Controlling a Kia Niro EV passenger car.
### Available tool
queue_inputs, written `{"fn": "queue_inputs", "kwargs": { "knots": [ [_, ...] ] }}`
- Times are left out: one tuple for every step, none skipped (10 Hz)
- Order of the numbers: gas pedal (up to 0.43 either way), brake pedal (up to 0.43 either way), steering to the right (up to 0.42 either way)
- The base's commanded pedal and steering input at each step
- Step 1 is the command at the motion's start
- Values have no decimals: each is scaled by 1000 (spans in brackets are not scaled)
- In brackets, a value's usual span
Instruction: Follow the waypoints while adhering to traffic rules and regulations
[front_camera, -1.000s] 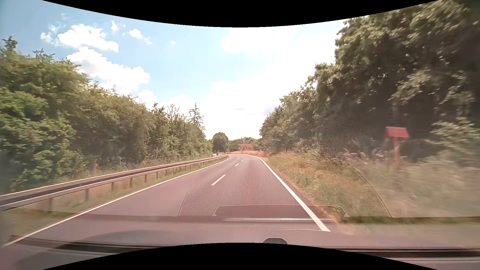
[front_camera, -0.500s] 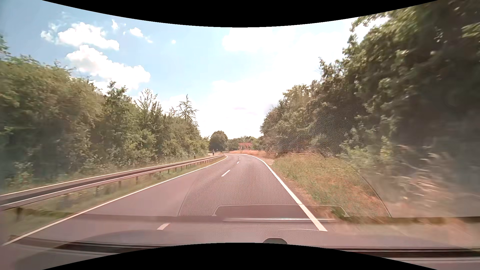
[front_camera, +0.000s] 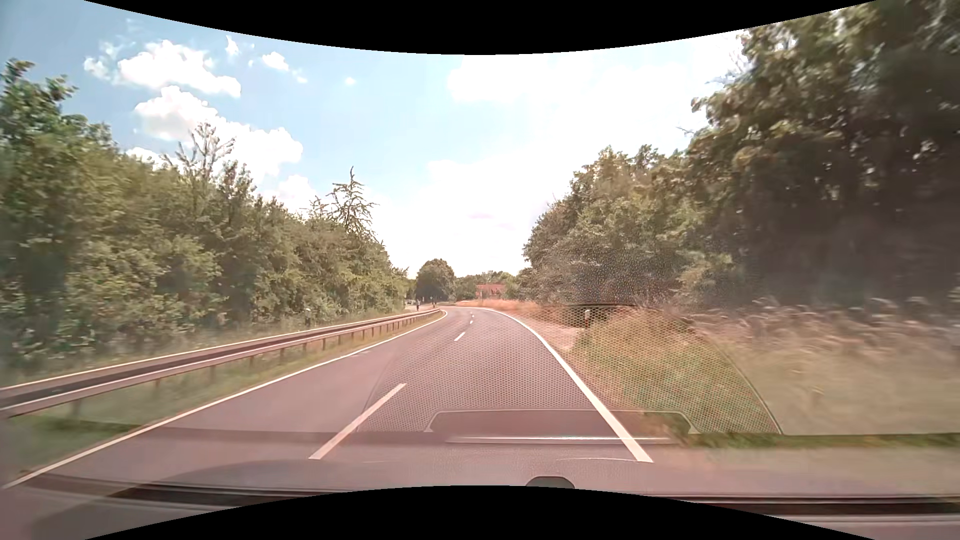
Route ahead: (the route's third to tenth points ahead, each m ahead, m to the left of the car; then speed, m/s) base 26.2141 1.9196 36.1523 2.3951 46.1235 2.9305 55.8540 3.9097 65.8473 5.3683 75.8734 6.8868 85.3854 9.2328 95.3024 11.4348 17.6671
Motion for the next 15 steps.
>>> {"fn": "queue_inputs", "kwargs": {
  "knots": [
    [67,0,-8],
    [67,0,-12],
    [67,0,-15],
    [67,0,-15],
    [67,0,-15],
    [67,0,-15],
    [67,0,-15],
    [67,0,-15],
    [67,0,-15],
    [67,0,-15],
    [67,0,-15],
    [67,0,-15],
    [67,0,-15],
    [67,0,-15],
    [67,0,-15]
  ]
}}
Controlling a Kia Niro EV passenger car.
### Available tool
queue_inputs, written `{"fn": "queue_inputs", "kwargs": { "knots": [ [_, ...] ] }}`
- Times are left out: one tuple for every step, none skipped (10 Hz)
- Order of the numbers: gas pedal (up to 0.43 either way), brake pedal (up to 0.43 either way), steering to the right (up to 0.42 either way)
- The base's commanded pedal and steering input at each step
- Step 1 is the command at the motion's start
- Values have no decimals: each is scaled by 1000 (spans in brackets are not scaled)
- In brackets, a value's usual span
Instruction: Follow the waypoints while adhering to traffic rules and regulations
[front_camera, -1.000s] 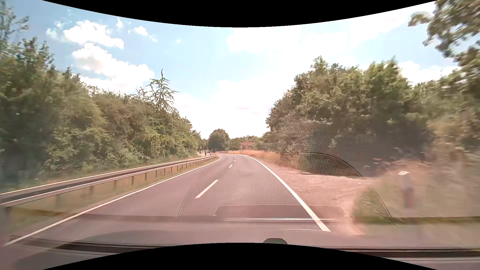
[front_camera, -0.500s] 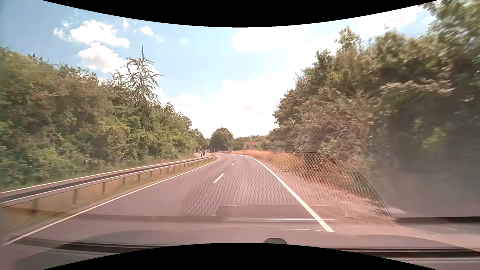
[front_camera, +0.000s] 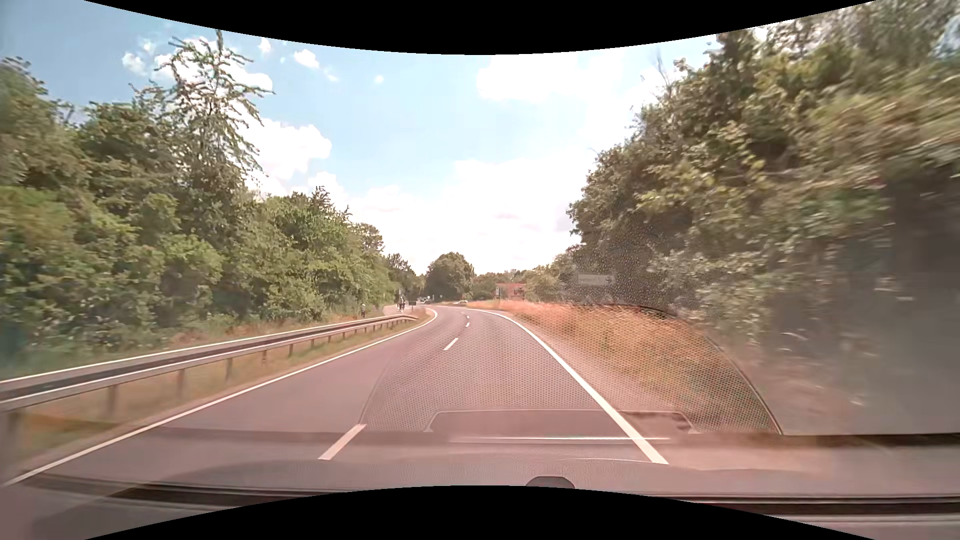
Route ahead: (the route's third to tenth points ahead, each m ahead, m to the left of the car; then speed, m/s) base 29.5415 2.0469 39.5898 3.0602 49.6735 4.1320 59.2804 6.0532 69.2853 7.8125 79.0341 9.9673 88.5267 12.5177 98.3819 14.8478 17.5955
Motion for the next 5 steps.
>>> {"fn": "queue_inputs", "kwargs": {
  "knots": [
    [67,0,-15],
    [67,0,-15],
    [67,0,-15],
    [67,0,-15],
    [67,0,-15]
  ]
}}
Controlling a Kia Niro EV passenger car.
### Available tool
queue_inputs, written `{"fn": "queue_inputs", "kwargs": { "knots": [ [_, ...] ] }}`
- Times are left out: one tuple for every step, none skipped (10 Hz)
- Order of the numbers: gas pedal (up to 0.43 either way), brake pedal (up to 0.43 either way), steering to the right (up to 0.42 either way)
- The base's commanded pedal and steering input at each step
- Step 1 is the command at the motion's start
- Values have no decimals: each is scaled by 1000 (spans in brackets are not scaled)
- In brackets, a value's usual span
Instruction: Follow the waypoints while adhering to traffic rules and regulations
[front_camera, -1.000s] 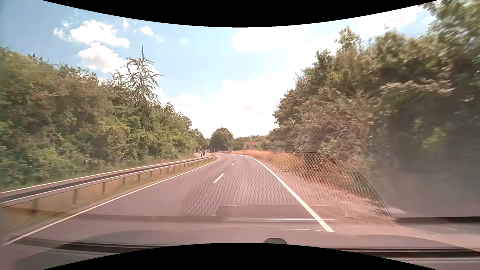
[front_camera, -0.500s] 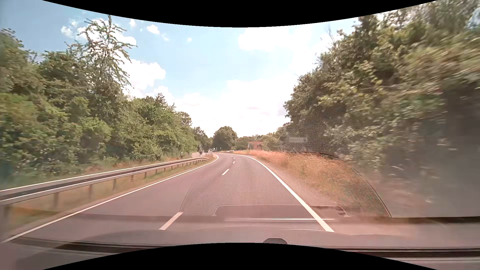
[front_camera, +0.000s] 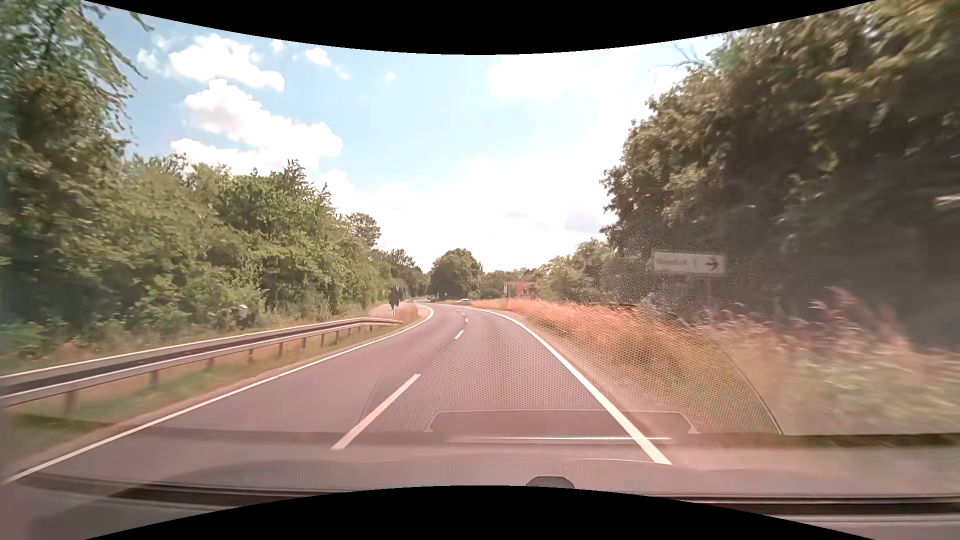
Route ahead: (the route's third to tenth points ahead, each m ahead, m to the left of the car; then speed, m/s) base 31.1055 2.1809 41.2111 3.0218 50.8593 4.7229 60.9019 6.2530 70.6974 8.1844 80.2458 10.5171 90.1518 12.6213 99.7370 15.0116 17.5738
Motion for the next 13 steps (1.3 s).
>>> {"fn": "queue_inputs", "kwargs": {
  "knots": [
    [67,0,-15],
    [67,0,-15],
    [67,0,-15],
    [67,0,-15],
    [67,0,-15],
    [67,0,-15],
    [67,0,-16],
    [67,0,-16],
    [67,0,-17],
    [67,0,-17],
    [67,0,-18],
    [67,0,-20],
    [67,0,-20]
  ]
}}
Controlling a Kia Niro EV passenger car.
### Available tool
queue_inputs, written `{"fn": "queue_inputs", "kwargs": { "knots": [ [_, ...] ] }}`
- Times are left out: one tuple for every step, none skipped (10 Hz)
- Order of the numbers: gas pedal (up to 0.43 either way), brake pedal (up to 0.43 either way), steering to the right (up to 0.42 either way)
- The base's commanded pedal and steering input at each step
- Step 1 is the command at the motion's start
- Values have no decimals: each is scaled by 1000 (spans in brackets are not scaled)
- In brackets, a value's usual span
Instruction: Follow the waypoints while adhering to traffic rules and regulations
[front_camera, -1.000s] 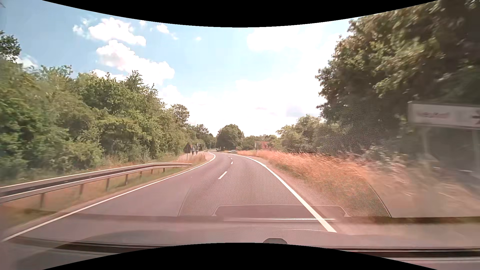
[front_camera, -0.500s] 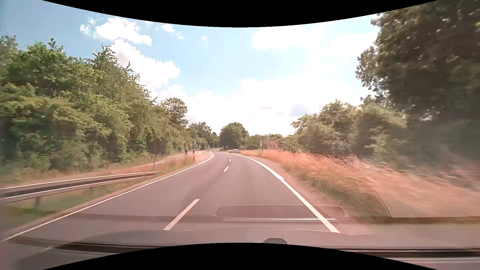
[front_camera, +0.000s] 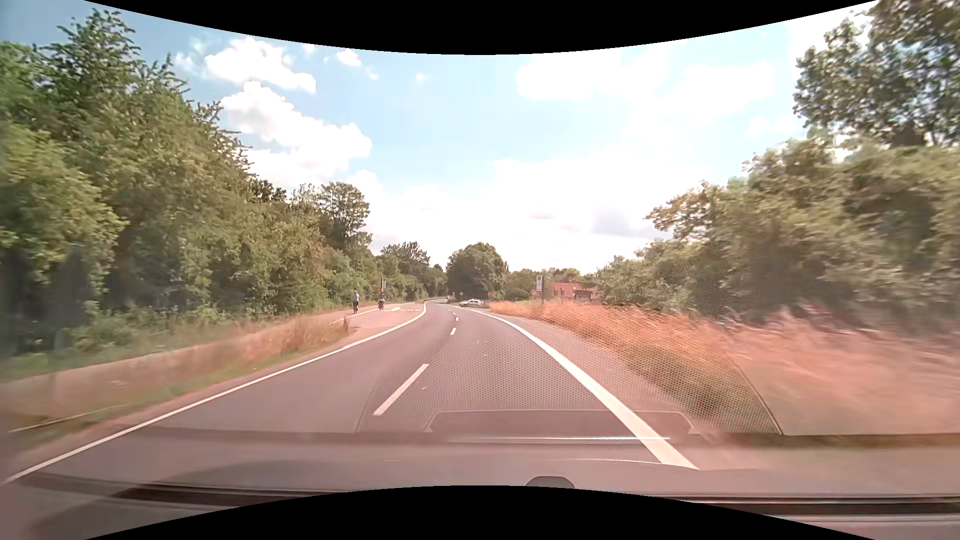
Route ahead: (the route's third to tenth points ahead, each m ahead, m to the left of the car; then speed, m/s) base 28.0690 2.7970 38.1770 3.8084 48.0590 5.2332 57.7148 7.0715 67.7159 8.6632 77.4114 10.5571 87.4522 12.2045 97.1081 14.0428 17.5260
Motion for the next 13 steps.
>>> {"fn": "queue_inputs", "kwargs": {
  "knots": [
    [67,0,-20],
    [67,0,-21],
    [67,0,-21],
    [67,0,-22],
    [67,0,-22],
    [67,0,-22],
    [67,0,-22],
    [67,0,-22],
    [67,0,-22],
    [67,0,-22],
    [67,0,-23],
    [67,0,-23],
    [67,0,-22]
  ]
}}
